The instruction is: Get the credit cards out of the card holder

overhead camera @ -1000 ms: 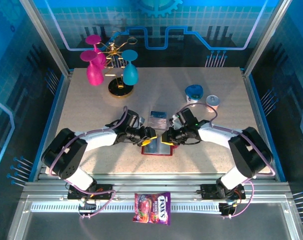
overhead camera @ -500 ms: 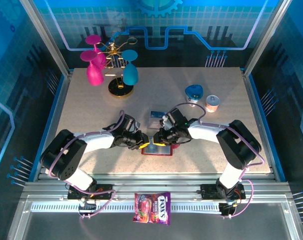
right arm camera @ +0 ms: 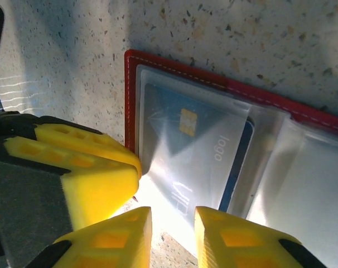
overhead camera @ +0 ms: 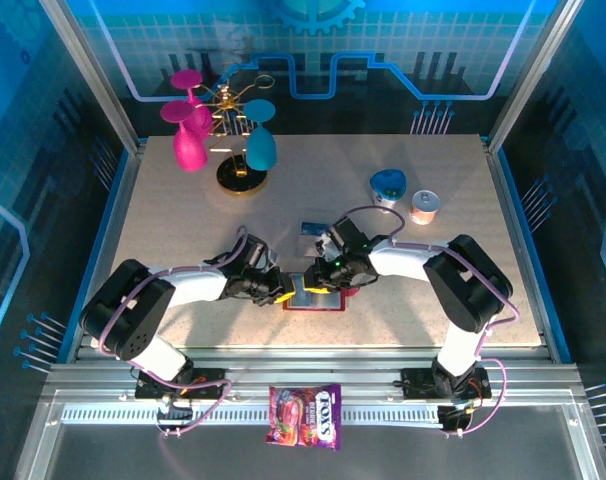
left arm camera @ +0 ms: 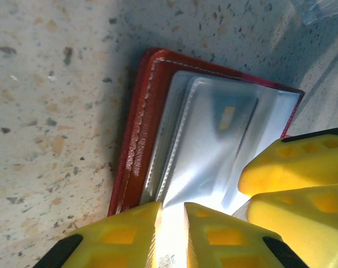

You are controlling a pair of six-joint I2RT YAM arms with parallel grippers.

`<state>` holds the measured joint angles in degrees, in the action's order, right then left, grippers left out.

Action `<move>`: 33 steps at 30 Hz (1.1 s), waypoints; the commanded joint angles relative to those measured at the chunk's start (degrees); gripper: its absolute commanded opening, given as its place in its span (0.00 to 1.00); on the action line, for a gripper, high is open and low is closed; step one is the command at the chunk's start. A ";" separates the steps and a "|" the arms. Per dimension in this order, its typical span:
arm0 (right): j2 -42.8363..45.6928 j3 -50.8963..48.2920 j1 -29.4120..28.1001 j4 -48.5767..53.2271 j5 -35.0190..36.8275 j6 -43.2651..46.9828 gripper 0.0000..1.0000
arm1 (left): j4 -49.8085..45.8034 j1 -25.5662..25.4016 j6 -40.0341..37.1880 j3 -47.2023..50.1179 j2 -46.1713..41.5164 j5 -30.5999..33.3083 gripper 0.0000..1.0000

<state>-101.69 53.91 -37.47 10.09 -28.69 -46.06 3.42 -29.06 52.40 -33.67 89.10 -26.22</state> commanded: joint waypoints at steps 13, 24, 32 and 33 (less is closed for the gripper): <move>-2.62 3.42 -1.73 7.51 3.58 3.38 0.30 | 1.15 0.25 0.66 2.29 -0.35 0.19 0.20; -2.11 4.96 -1.99 12.56 7.57 5.71 0.31 | -0.75 0.24 0.52 0.87 -2.15 0.26 0.24; 0.31 4.66 -1.99 11.04 6.76 5.01 0.31 | -0.96 0.28 0.75 -0.05 -2.69 -0.06 0.24; 0.72 4.56 -1.99 10.71 6.55 4.71 0.31 | -0.98 0.23 0.73 -0.45 -2.60 -0.10 0.24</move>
<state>-103.09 58.00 -38.63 19.94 -22.52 -41.32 4.16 -29.02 52.58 -32.62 87.70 -26.37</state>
